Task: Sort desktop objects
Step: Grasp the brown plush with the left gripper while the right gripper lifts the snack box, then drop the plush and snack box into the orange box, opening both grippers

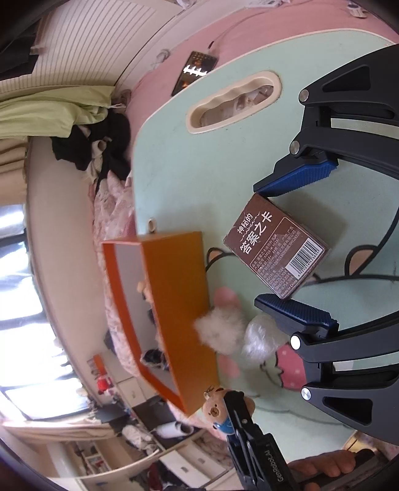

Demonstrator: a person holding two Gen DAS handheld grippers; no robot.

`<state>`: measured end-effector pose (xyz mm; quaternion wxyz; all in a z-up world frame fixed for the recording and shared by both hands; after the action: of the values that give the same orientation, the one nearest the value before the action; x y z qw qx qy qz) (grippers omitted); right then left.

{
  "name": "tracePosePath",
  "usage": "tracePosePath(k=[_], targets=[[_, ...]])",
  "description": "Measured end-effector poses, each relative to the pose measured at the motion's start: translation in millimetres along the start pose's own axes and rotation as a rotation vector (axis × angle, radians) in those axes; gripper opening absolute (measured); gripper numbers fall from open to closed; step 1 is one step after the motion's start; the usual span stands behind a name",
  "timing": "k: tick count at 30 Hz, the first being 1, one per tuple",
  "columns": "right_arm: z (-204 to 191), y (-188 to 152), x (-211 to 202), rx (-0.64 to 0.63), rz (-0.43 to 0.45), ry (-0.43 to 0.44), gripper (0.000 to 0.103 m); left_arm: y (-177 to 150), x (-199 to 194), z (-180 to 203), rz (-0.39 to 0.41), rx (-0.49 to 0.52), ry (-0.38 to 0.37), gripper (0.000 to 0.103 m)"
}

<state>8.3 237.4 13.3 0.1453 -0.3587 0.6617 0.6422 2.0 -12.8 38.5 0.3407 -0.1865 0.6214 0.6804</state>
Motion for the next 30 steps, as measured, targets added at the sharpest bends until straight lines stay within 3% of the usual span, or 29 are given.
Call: tracePosePath(k=[4, 8, 16, 20, 24, 30], targets=[[-14.6, 22.7, -9.8, -0.031, 0.027, 0.056, 0.065, 25.2, -16.3, -5.0, 0.055, -0.017, -0.027, 0.042], [-31.6, 66.2, -14.1, -0.064, 0.088, 0.064, 0.065, 59.3, -18.9, -2.6, 0.092, 0.004, -0.048, 0.042], [-49.7, 143.9, 33.4, -0.074, 0.106, 0.021, 0.066, 119.9, 35.6, -0.9, 0.051, 0.014, -0.017, 0.044], [-39.2, 143.9, 56.8, -0.017, 0.061, -0.012, 0.071, 121.6, 54.4, -6.4, 0.01, 0.008, 0.05, 0.067], [-25.4, 123.2, 41.8, 0.062, 0.085, 0.01, 0.079, 104.3, 35.3, -12.6, 0.066, -0.012, 0.0, 0.081], [-20.6, 88.6, 10.3, 0.027, 0.098, -0.001, 0.08, 73.8, 5.1, -15.1, 0.074, -0.046, -0.043, 0.082]])
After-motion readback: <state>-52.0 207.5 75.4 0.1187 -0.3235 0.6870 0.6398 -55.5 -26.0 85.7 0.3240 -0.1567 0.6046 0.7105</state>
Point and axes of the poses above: each gripper's, at about its wrist camera, not at the fingertips, and x roughly the way its jaws point, z to its right, y to its top, the point moved 1 cm from there along x, roughly the way its jaws point, and after that the axes turned 3 degrees about -y, right-handed, at the moved point
